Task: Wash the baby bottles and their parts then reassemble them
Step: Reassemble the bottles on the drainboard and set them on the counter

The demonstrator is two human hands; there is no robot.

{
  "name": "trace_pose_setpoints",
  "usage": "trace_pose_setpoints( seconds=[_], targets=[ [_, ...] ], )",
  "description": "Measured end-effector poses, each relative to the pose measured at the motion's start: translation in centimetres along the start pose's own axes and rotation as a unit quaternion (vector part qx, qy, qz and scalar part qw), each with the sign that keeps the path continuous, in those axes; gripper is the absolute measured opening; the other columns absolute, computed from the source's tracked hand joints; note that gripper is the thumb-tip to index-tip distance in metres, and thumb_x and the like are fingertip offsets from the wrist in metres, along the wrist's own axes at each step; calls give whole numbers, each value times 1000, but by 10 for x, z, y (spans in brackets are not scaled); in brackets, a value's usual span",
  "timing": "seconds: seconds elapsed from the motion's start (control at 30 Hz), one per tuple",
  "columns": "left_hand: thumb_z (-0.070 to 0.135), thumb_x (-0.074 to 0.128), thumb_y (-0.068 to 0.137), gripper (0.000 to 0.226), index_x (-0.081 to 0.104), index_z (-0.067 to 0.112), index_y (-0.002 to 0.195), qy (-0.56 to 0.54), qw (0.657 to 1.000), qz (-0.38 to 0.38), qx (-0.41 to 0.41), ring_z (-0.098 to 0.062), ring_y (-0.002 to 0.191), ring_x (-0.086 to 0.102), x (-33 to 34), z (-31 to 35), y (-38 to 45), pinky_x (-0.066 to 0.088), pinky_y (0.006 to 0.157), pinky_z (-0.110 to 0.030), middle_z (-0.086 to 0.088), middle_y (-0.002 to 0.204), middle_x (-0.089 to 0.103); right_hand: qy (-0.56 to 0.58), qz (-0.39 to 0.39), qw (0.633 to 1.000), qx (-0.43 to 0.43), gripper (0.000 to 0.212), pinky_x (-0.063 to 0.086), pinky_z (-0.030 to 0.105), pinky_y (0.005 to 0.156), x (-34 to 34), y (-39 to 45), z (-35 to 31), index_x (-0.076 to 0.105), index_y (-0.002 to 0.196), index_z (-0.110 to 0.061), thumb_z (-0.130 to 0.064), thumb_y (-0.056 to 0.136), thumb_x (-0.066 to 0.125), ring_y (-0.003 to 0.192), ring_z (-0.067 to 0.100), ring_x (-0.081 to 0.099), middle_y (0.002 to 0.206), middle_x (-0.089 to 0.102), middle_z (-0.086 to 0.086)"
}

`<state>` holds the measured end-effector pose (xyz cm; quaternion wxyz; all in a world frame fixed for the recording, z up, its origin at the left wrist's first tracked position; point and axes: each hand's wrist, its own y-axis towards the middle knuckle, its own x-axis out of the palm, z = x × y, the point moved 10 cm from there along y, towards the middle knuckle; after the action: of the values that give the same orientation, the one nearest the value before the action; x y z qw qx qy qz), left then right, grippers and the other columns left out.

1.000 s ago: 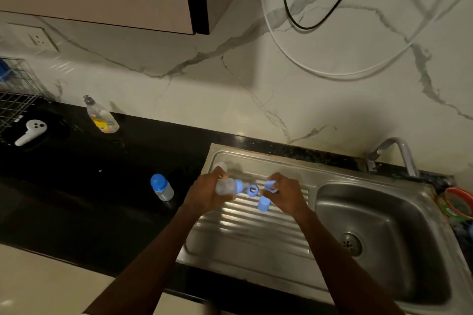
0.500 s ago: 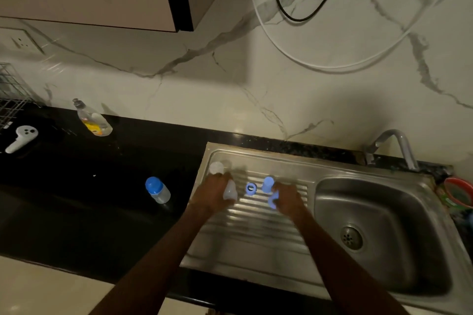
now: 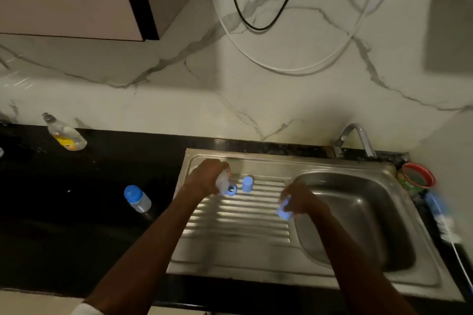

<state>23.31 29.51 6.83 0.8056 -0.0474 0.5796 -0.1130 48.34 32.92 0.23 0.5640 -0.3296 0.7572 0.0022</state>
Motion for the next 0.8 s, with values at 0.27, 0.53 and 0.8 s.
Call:
trace_pose_setpoints(
  seconds=[0.27, 0.53, 0.8],
  targets=[
    [26, 84, 79, 38, 69, 17, 112, -590, 774, 230, 7, -15, 100, 69, -86, -4, -23, 59, 83, -29, 2, 107, 74, 842, 102, 465, -256, 37, 57, 25, 80, -175, -54, -78, 52, 135, -14, -18, 99, 55, 86, 14, 66, 112, 67, 9],
    [52, 95, 57, 58, 63, 27, 98, -276, 954, 100, -56, 4, 87, 64, 28, -30, -48, 50, 76, -13, 13, 94, 69, 534, 82, 841, 36, 30, 61, 48, 77, 25, -27, -3, 73, 101, -9, -19, 74, 81, 82, 37, 74, 99, 73, 21],
    [51, 89, 72, 52, 66, 33, 115, -392, 914, 103, -17, -9, 104, 68, 32, -11, -63, 57, 90, -31, 12, 110, 72, 615, 94, 783, -17, 31, 61, 42, 83, 3, -34, -62, 65, 119, -8, -6, 89, 73, 93, 41, 73, 113, 72, 15]
  ],
)
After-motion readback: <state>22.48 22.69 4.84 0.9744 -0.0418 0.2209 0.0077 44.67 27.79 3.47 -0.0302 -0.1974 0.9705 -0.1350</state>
